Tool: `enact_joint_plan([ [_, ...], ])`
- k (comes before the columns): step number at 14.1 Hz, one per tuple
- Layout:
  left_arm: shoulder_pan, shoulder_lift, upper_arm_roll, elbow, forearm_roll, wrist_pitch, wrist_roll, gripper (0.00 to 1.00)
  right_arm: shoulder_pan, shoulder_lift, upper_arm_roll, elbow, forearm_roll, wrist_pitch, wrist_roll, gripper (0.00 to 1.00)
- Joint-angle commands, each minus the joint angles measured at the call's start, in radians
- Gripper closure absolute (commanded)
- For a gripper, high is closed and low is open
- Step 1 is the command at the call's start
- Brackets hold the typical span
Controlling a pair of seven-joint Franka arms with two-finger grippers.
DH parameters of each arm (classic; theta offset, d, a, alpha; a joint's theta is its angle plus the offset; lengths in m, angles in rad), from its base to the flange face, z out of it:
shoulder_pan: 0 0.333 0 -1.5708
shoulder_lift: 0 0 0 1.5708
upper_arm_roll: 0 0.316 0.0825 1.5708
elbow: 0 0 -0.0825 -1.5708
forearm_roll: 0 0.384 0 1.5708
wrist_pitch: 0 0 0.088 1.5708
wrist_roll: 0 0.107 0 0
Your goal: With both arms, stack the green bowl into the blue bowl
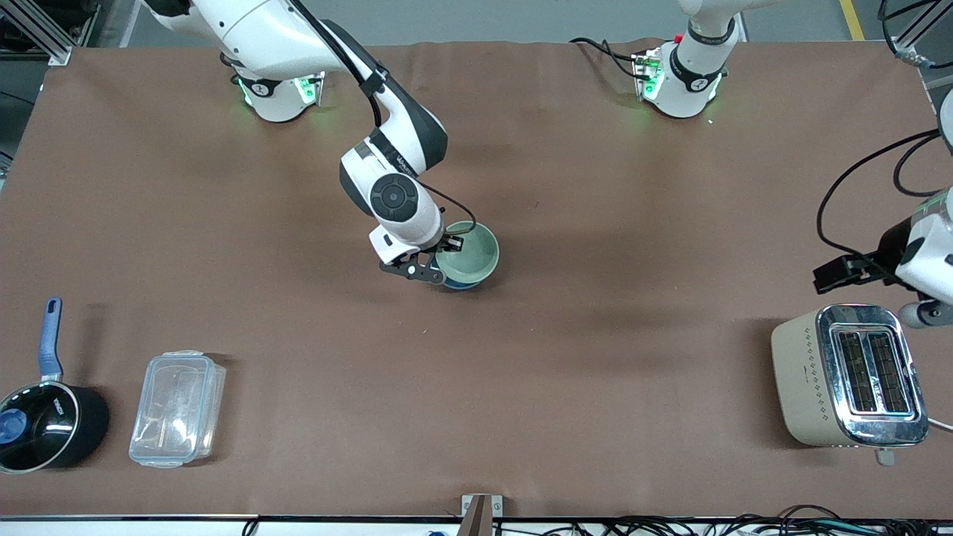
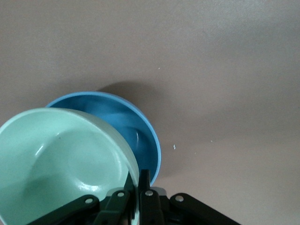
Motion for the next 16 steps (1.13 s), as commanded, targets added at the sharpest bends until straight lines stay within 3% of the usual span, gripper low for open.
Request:
enact_joint_plan([
  [1, 0.002, -0.066, 0.001, -0.003, 0.012, -0.029, 0.029, 0.00, 0.007, -0.003, 0.000, -0.017, -0.021, 0.020, 0.022, 0.83],
  [2, 0.002, -0.086, 0.003, -0.006, -0.009, -0.032, 0.029, 0.00, 0.007, -0.002, -0.002, -0.018, -0.022, 0.019, 0.022, 0.75],
  [5, 0.017, -0.139, 0.003, -0.012, -0.094, -0.067, 0.068, 0.00, -0.005, -0.006, -0.002, -0.015, -0.022, 0.007, 0.028, 0.00],
  [7, 0.020, -0.194, 0.005, -0.055, -0.160, -0.076, 0.067, 0.00, -0.033, -0.076, -0.006, -0.012, -0.031, -0.075, 0.023, 0.00],
  [10, 0.020, -0.249, -0.002, -0.092, -0.192, -0.081, 0.065, 0.00, -0.134, -0.273, -0.003, -0.009, -0.184, -0.298, 0.015, 0.00],
  [14, -0.003, -0.329, 0.006, -0.161, -0.217, -0.090, 0.068, 0.00, -0.371, -0.457, -0.002, -0.004, -0.202, -0.351, -0.240, 0.00],
  [15, -0.038, -0.349, 0.021, -0.199, -0.218, -0.089, 0.067, 0.00, -0.420, -0.488, -0.008, 0.002, -0.200, -0.352, -0.314, 0.00],
  [16, -0.093, -0.373, 0.081, -0.230, -0.220, -0.090, 0.067, 0.00, -0.448, -0.509, -0.023, 0.009, -0.200, -0.354, -0.378, 0.00],
])
